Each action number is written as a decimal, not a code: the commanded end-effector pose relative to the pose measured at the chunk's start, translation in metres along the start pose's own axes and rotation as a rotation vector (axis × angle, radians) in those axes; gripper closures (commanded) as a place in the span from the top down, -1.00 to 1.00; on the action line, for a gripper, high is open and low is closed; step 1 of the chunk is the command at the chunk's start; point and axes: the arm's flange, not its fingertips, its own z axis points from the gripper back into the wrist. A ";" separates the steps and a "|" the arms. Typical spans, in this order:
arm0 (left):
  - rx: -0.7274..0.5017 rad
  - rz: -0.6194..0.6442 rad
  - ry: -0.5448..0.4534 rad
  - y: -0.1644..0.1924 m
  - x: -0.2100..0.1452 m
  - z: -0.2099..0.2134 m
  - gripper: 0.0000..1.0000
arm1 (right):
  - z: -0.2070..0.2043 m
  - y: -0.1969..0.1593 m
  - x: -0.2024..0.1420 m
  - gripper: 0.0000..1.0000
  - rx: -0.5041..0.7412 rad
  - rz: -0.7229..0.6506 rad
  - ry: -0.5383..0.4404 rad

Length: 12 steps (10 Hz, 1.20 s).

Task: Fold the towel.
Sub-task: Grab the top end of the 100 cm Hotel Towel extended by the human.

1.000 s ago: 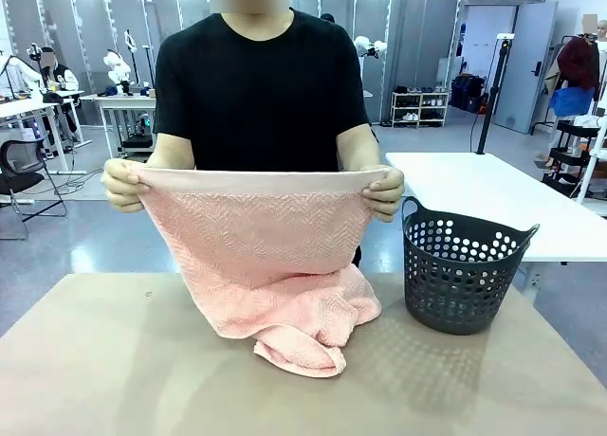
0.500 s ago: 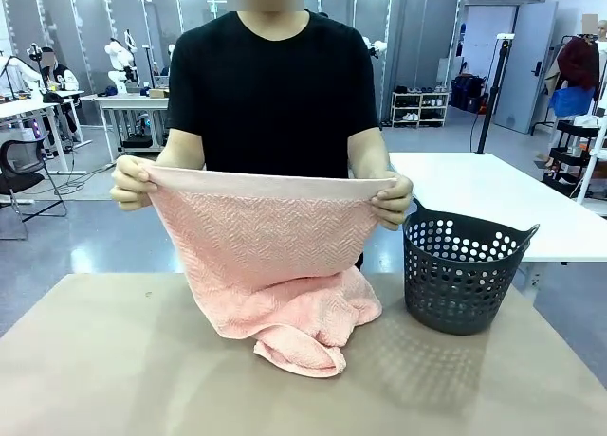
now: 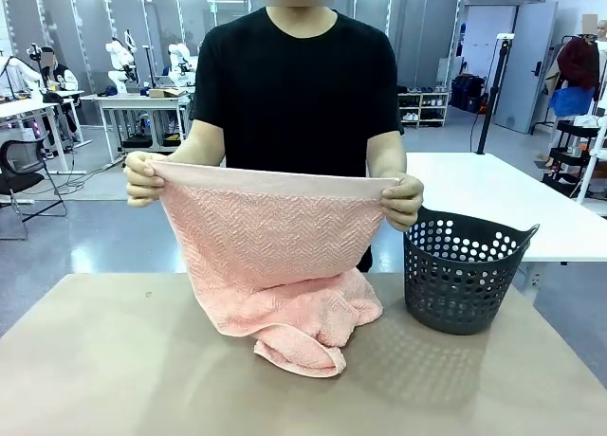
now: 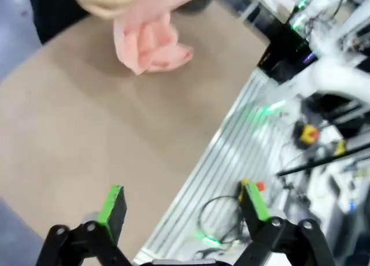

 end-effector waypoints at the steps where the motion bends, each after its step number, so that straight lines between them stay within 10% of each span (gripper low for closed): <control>1: 0.158 -0.130 0.103 -0.034 0.039 -0.018 1.00 | -0.013 0.017 0.037 1.00 -0.124 0.220 0.120; 5: 0.249 -0.284 0.225 -0.094 0.086 -0.052 1.00 | -0.037 0.052 0.093 1.00 -0.151 0.404 0.246; 12: 0.195 -0.313 0.209 -0.094 0.085 -0.046 1.00 | -0.034 0.056 0.095 1.00 -0.119 0.441 0.228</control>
